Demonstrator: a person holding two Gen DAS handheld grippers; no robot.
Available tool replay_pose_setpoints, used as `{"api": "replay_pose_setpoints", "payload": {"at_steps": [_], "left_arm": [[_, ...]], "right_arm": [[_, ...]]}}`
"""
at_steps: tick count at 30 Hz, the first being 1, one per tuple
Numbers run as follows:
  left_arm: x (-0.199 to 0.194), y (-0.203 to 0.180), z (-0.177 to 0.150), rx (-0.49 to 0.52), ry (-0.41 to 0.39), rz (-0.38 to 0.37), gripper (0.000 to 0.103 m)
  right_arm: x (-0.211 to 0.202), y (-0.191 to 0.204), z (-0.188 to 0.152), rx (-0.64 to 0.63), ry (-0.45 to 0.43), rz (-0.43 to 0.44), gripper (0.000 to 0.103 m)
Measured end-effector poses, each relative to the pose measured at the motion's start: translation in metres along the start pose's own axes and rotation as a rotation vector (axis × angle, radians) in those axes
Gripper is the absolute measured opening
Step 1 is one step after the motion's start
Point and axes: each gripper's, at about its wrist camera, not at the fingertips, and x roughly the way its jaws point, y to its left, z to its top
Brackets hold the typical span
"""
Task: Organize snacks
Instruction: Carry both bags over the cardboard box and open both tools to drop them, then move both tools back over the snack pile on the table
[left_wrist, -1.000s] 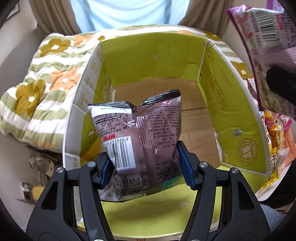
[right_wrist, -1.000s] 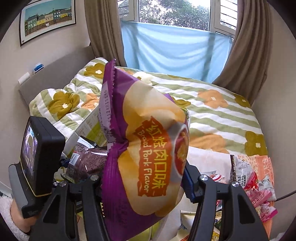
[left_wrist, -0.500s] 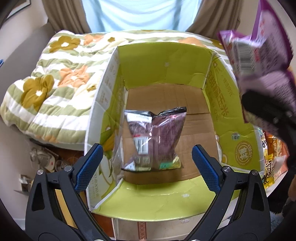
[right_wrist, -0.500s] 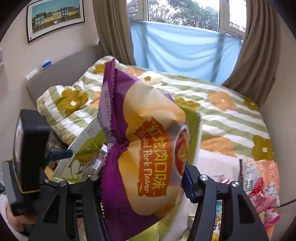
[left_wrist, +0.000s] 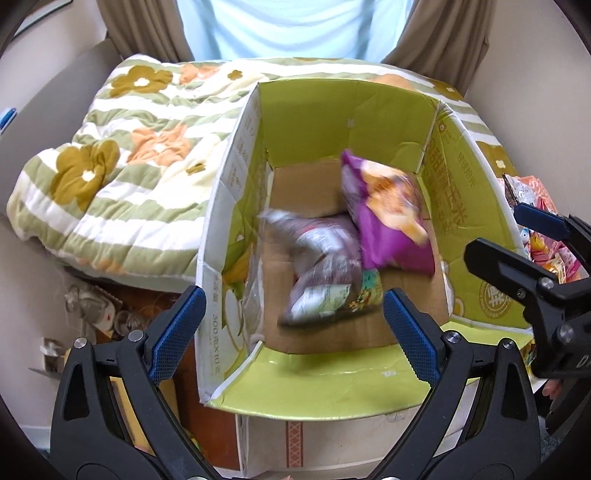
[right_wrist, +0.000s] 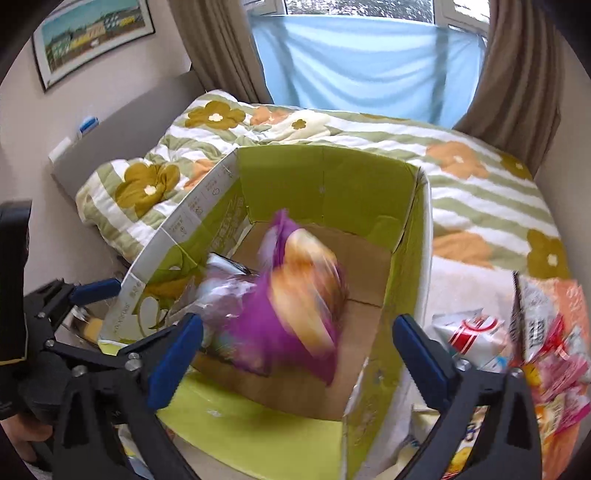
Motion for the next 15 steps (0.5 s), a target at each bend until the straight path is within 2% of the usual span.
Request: {"api": "replay_pose_setpoints", "payload": {"at_steps": [8, 15], "left_arm": [[-0.005, 0.004, -0.004, -0.008, 0.000, -0.004, 0.096], [-0.021, 0.003, -0.004, 0.020, -0.032, -0.002, 0.096]], "right_arm": [[-0.011, -0.002, -0.005, -0.003, 0.000, -0.026, 0.102], [-0.029, -0.003, -0.005, 0.029, -0.033, -0.029, 0.102]]}}
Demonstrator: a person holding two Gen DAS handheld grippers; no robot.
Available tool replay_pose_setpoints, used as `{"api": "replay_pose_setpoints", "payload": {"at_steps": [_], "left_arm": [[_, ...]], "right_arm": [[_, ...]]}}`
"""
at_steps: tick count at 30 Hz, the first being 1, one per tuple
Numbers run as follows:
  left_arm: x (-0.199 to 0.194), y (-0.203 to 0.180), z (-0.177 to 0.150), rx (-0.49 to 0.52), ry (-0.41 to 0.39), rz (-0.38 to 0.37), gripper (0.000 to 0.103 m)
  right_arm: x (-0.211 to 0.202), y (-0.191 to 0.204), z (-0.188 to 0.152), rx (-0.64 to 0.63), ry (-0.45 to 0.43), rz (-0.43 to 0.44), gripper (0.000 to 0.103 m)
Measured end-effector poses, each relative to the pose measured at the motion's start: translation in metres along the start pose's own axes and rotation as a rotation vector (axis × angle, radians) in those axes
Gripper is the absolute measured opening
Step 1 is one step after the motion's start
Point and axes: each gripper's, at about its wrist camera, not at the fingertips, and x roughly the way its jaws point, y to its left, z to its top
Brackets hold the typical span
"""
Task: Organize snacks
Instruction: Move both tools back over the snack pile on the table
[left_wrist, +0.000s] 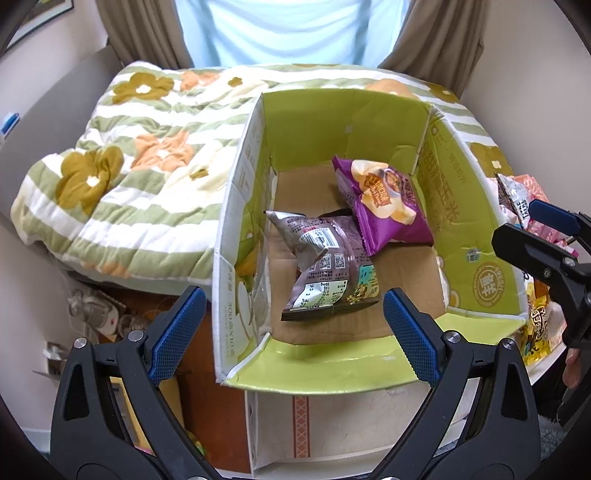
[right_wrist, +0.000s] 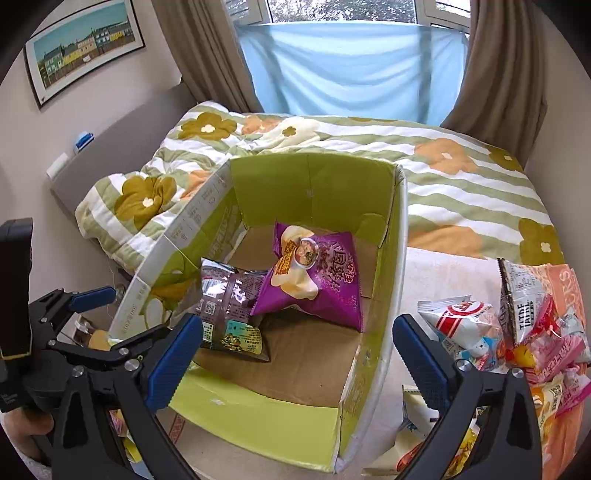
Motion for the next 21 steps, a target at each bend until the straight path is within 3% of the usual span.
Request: {"api": "replay_pose_setpoints", "payload": {"at_steps": [6, 10, 17, 21], "left_arm": [[-0.022, -0.010, 0.002, 0.054, -0.044, -0.023, 0.096], [-0.031, -0.029, 0.002, 0.104, -0.058, -0.085, 0.096], [-0.046, -0.085, -0.005, 0.180, -0.077, -0.180, 0.096], [-0.050, -0.125, -0.015, 0.209, -0.081, -0.197, 0.096]], "right_arm": [[-0.028, 0.000, -0.001, 0.030, -0.044, -0.034, 0.102], [-0.052, -0.009, -0.008, 0.067, -0.071, -0.078, 0.102], [-0.102, -0.054, -0.037, 0.166, -0.122, -0.187, 0.102], [-0.132, -0.090, -0.060, 0.211, -0.149, -0.255, 0.102]]}}
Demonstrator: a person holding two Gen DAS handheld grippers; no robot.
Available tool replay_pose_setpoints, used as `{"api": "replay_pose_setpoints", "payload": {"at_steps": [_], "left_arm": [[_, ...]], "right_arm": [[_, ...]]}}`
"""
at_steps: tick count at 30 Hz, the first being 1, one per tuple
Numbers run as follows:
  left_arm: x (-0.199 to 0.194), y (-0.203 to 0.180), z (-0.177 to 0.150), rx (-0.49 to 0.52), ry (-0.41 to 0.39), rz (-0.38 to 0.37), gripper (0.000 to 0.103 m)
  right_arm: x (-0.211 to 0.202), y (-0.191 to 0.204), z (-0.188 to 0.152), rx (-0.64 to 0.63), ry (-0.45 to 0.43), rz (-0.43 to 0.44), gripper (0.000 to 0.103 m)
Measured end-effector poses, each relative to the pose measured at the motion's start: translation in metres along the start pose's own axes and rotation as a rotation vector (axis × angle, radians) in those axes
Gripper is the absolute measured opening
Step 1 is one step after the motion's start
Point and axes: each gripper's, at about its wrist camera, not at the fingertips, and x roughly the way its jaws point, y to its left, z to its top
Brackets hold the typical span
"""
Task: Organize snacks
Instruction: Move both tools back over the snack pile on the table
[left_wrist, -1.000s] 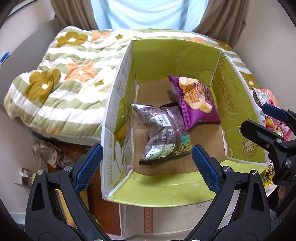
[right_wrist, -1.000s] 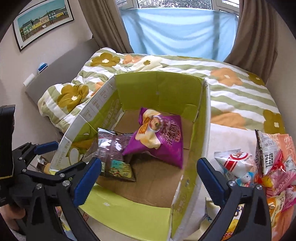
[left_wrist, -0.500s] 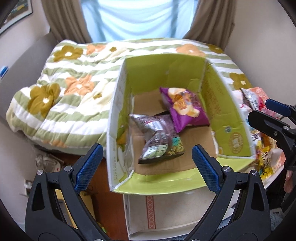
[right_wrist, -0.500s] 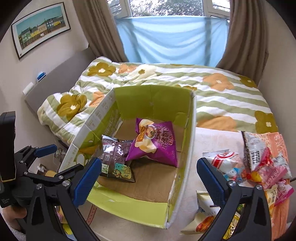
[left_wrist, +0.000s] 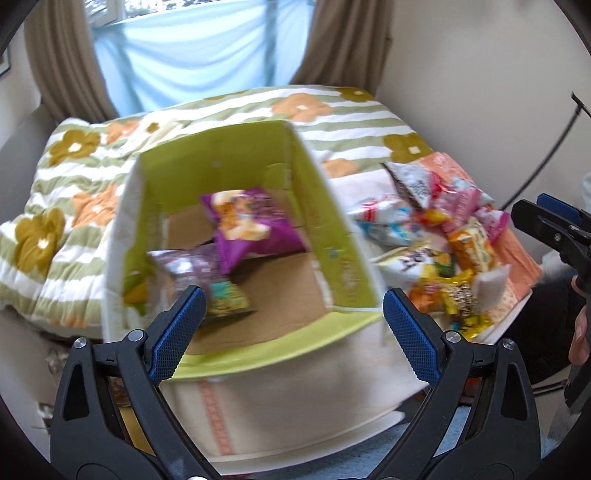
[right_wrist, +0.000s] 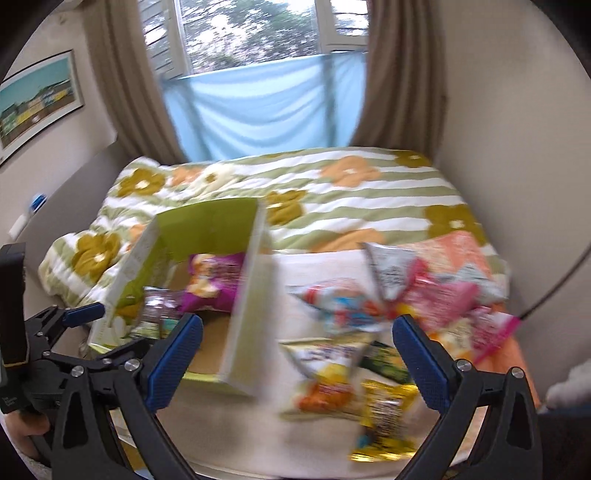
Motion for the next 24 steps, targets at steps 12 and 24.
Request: {"api": "replay_pose_setpoints", "payload": {"at_steps": [12, 24], "left_arm": [[0.035, -0.130, -0.012, -0.050, 0.101, -0.016, 0.096], [0.100, -0.199, -0.041, -0.143, 0.256, -0.096, 0.096]], "right_arm": [[-0.016, -0.141, -0.051, 0.059, 0.107, -0.012, 0.102], [0.022, -0.196, -0.110, 0.056, 0.222, 0.098, 0.102]]}}
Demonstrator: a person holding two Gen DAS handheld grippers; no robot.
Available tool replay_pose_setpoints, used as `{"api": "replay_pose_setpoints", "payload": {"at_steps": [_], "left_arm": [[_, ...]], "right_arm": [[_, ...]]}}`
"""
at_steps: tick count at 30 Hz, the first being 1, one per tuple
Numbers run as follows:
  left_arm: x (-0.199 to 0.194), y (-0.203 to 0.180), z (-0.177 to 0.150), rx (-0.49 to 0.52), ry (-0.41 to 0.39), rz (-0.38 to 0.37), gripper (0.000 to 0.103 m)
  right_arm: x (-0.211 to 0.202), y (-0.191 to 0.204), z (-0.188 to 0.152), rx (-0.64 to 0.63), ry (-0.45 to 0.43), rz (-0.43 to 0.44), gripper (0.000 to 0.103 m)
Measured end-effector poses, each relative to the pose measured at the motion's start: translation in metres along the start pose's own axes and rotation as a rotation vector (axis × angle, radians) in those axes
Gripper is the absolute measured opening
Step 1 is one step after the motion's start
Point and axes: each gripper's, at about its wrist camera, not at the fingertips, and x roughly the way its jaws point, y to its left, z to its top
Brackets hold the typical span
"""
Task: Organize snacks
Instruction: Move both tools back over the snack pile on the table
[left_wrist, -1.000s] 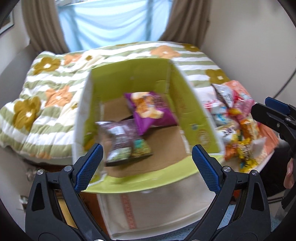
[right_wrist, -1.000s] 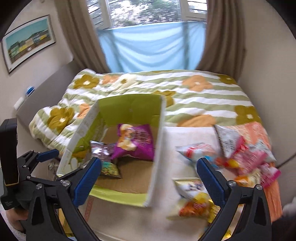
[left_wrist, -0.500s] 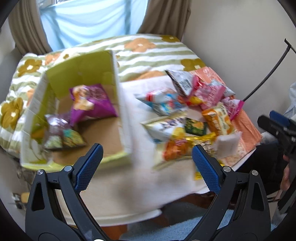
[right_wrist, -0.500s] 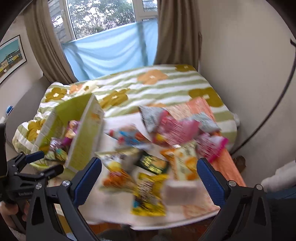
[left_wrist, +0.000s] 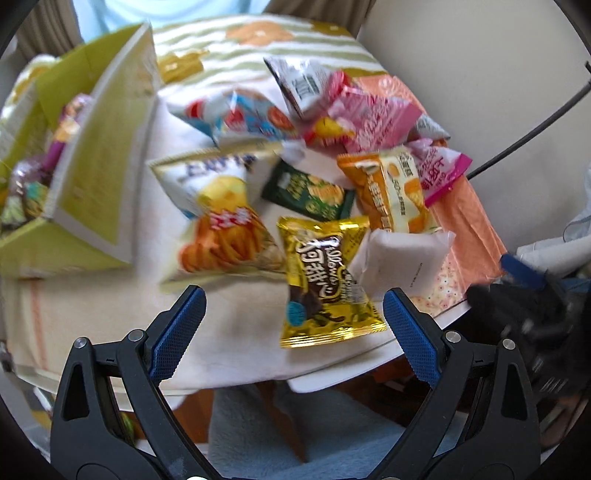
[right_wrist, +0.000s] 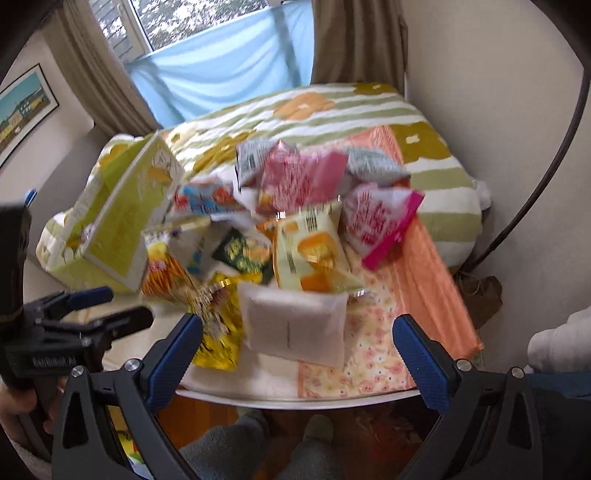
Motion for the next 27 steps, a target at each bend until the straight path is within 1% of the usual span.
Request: {"api": "replay_pose_setpoints", "payload": {"at_steps": [3, 8, 12, 14, 15, 16, 18, 21, 27], "left_arm": [[0.020, -0.001, 0.004, -0.019, 0.038, -0.027, 0.096], [0.057, 0.001, 0.008, -0.049, 0.099, -0.055, 0.094], [0.076, 0.006, 0.009, -0.088, 0.142, -0.111, 0.079], [0.084, 0.007, 0.007, -0.093, 0.160, -0.124, 0.074], [0.087, 0.007, 0.006, -0.092, 0.164, -0.133, 0.070], [0.088, 0.007, 0.005, -0.090, 0.169, -0.141, 0.064], [0.087, 0.005, 0.005, -0.060, 0.158, -0.122, 0.055], [0.086, 0.004, 0.006, -0.046, 0.156, -0.129, 0.051], [0.074, 0.008, 0.006, 0.006, 0.137, -0.076, 0.050]], "right_arm": [[0.014, -0.003, -0.012, -0.006, 0.017, 0.006, 0.102], [0.039, -0.004, -0.025, -0.017, 0.013, 0.017, 0.102], [0.055, -0.001, -0.027, -0.007, 0.011, 0.017, 0.102], [0.059, 0.000, -0.029, -0.003, 0.008, 0.009, 0.102], [0.062, 0.001, -0.030, 0.002, 0.008, 0.006, 0.102], [0.065, 0.002, -0.031, 0.005, 0.010, 0.002, 0.102], [0.069, 0.003, -0.031, 0.011, 0.013, -0.005, 0.102], [0.072, 0.004, -0.032, 0.015, 0.009, -0.017, 0.102], [0.079, 0.013, -0.031, 0.001, -0.003, -0.053, 0.102]]}}
